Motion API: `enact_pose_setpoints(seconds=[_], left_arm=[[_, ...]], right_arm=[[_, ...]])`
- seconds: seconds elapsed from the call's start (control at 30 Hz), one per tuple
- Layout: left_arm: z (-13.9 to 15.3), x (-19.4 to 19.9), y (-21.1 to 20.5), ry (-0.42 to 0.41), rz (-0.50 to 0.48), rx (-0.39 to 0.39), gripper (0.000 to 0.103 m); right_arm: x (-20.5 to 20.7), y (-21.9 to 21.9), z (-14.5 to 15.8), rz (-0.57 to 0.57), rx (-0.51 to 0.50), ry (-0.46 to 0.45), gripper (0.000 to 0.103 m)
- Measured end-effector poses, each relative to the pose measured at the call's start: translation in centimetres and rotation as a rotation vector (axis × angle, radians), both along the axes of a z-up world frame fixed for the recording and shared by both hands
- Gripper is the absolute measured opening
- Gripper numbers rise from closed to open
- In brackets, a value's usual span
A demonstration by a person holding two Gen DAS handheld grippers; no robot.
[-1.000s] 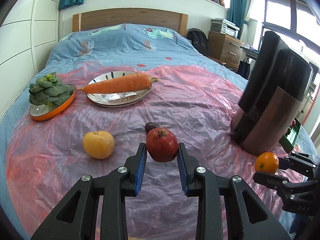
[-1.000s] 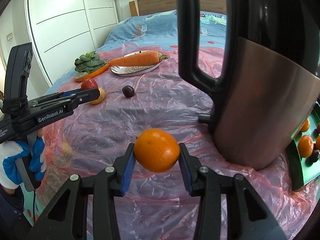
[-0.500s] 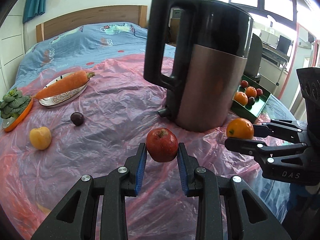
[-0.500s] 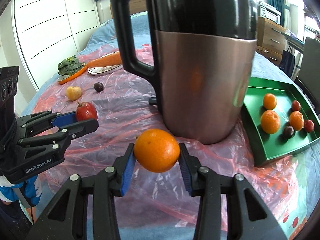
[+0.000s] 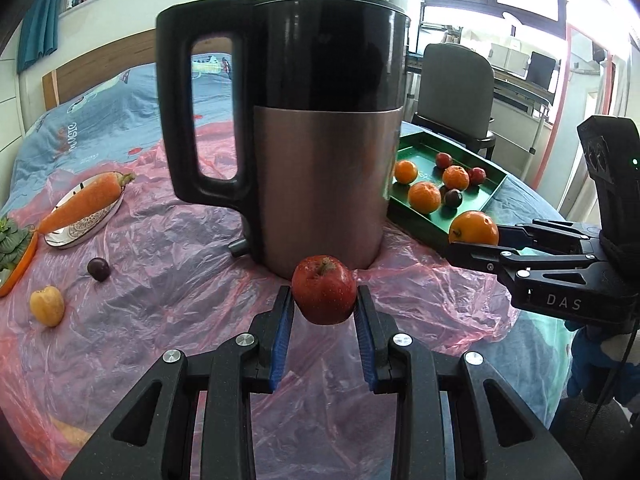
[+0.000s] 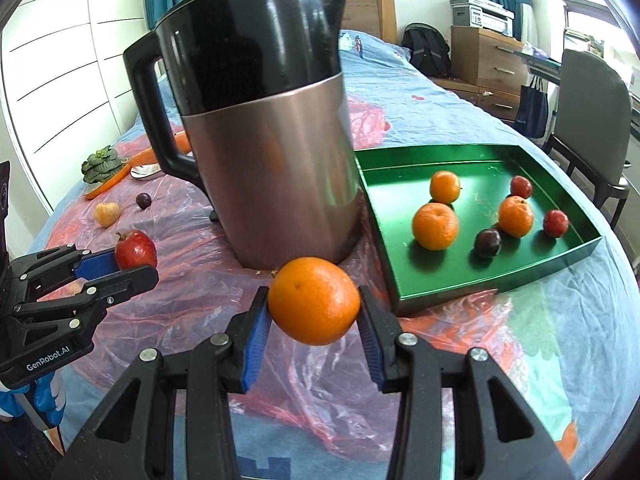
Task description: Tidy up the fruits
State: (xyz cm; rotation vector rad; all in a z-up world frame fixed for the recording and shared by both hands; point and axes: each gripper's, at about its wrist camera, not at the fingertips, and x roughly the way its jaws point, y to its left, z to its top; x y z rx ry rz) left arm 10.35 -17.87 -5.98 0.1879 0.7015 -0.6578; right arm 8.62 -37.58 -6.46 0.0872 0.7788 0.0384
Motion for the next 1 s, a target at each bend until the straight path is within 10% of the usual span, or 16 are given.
enact_pose_setpoints(seconds=[0.57,1.0], left_arm=[[2.9,-1.6,-13.0,-0.002,-0.198,-0.040,0.026],[4.4,4.7,-21.2,-0.030,-0.163,-0.069,0.026]], right_arm=[[1.2,-12.0,3.1,-0.092,-0.022,-0.042,0.079],[9.3,-18.0,5.1,-0.061,-0.030,-0.046,0.079]])
